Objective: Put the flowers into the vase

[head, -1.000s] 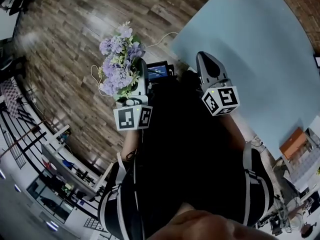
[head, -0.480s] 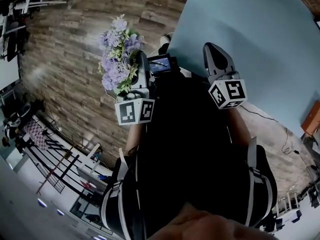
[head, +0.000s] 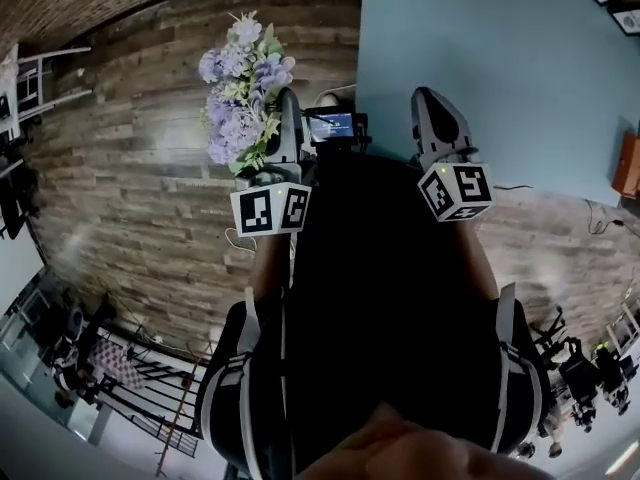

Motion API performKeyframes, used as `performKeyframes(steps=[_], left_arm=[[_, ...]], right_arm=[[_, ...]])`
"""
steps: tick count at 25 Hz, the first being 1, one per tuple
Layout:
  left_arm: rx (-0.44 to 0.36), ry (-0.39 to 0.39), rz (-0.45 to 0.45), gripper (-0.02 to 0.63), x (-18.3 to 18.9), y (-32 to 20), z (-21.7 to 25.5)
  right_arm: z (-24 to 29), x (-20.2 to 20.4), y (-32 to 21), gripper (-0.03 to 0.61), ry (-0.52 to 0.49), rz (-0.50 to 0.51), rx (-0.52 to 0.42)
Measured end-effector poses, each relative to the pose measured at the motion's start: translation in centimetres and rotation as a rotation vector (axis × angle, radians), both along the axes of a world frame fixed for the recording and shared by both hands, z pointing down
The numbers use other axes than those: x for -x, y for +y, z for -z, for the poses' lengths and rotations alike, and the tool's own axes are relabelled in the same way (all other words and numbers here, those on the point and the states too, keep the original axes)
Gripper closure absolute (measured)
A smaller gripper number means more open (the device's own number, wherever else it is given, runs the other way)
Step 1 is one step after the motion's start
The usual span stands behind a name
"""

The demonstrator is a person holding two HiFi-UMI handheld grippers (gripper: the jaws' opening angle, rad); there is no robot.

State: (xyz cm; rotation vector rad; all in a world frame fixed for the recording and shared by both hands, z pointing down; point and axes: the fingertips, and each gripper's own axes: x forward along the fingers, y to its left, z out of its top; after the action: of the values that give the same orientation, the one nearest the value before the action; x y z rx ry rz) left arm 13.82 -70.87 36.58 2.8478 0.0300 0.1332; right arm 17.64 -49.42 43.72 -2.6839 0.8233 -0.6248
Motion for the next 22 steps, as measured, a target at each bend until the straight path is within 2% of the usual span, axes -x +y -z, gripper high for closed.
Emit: performKeyframes(steps=[5,11,15,22], left_arm=[[0.033,-0.005,-0.177,0.396,-6.2,0.9,-0.6],[0.05,0.025,-0.306,0.396,-6.6,0.3,-0.3],[0.017,0.068,-0.332,0.396,-8.4,1.4,1.4],[-0.117,0.127,-0.355,0.396,-15.4,6.3,4.6]], right_arm=[[0.1,-1.7,-0.2,0.56,-0.034,-0.131,0.06],[-0.5,0.8,-2.0,0.56,-0.049,-0.238,0.083],[-0.4,1.0,-1.4,0.56,-0.034,-0.241,0.073],[-1.6,-4.0,0.6,0.56,-0.058,-0.176,0.014]])
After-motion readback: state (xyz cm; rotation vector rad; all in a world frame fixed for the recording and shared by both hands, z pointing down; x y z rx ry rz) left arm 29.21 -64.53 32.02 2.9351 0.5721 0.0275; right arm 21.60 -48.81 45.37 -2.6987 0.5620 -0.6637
